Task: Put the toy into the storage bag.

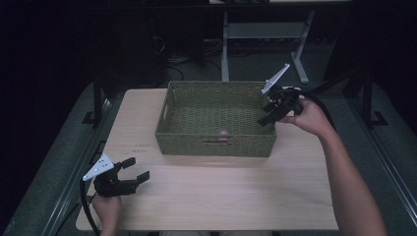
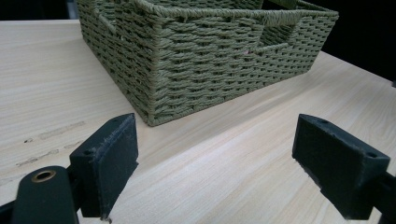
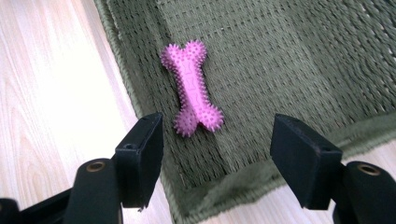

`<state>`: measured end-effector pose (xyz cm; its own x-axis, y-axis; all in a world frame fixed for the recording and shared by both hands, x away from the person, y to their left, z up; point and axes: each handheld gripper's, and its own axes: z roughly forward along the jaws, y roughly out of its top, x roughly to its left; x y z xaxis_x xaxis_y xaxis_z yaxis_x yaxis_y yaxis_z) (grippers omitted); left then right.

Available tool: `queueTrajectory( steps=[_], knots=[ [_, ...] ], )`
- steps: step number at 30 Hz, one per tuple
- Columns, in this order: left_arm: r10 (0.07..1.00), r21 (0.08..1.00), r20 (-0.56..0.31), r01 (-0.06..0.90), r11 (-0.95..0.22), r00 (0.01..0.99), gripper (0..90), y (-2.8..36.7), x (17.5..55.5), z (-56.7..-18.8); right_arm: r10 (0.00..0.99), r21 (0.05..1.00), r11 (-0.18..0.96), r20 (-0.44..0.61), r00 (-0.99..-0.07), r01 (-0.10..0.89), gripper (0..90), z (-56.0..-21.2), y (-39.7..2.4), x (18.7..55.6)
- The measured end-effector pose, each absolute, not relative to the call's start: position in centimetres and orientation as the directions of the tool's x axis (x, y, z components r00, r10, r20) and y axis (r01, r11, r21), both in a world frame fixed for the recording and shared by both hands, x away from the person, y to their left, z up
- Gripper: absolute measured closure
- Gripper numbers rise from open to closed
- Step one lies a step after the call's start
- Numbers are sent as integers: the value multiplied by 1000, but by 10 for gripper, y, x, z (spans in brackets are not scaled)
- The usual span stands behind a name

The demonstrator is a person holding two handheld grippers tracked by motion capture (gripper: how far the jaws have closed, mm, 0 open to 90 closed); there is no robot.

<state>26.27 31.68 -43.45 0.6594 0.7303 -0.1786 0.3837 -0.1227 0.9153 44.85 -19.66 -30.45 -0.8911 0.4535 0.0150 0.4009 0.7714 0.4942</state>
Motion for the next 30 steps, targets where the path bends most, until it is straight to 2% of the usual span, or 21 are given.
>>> queueTrajectory(
  steps=[30],
  knots=[
    [728, 912, -177, 388, -132, 662, 139, 314, 263, -435, 541, 512, 714, 30, -841, 477, 330, -316, -255, 423]
  ],
)
